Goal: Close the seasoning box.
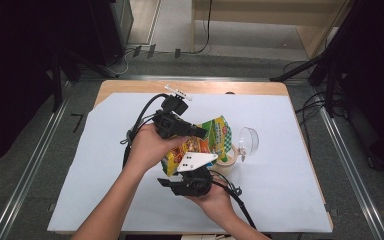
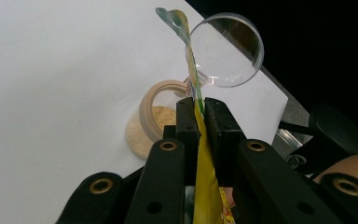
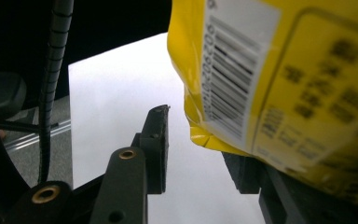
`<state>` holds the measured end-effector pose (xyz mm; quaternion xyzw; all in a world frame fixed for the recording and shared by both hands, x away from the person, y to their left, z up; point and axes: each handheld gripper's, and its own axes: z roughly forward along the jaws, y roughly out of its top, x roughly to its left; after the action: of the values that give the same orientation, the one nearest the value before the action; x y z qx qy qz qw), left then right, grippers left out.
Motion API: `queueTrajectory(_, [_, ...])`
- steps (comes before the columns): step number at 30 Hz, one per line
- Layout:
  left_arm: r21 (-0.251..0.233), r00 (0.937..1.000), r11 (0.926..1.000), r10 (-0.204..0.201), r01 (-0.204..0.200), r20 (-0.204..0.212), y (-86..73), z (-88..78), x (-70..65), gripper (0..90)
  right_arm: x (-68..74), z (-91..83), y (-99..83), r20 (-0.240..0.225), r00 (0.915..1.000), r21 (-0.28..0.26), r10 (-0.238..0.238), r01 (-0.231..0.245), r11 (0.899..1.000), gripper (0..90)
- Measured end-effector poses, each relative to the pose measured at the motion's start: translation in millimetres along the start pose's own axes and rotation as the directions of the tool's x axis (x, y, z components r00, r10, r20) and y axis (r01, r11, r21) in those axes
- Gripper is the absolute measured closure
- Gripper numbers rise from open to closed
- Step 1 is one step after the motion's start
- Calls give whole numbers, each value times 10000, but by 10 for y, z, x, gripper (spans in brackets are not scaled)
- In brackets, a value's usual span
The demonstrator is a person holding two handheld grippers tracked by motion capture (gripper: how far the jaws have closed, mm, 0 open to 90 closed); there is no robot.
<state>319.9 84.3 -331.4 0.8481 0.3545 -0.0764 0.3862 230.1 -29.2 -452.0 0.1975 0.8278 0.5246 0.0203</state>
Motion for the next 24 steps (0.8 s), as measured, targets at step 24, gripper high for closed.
queueTrajectory(24, [-511,9987,9987,47,-20,510,-297,-92,157,871,-26,85,-179,-274,9995,470,136,-123,9988,497])
